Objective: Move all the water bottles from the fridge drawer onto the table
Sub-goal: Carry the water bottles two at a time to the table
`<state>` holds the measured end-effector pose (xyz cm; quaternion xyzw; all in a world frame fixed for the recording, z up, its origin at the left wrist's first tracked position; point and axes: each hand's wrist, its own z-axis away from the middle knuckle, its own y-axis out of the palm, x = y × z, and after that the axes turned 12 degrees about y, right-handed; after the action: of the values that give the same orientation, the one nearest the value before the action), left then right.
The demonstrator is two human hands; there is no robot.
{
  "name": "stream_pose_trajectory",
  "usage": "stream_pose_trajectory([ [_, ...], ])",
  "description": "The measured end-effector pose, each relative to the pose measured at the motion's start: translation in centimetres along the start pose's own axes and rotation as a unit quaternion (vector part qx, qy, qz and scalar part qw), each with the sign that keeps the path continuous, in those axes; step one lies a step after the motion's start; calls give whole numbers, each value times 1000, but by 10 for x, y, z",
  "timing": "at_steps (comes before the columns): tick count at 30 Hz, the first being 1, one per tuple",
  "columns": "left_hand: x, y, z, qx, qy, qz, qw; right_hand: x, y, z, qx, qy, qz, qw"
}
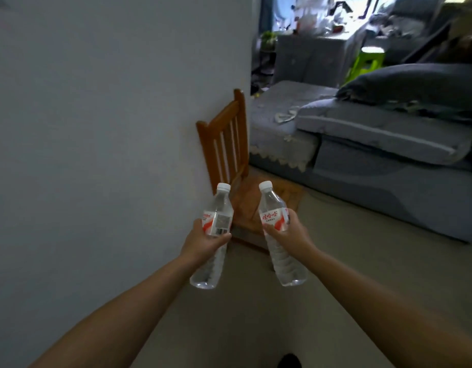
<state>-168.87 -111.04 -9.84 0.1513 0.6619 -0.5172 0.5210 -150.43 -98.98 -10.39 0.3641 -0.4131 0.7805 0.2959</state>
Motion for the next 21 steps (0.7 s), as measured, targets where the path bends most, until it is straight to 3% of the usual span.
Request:
stream_pose_trajectory([
  [10,-117,179,-117,164,94,27,982,-60,-193,-74,-124,57,-97,986],
  [21,-205,348,-212,333,150,-22,931,-121,-307,-125,-278,131,-172,936],
])
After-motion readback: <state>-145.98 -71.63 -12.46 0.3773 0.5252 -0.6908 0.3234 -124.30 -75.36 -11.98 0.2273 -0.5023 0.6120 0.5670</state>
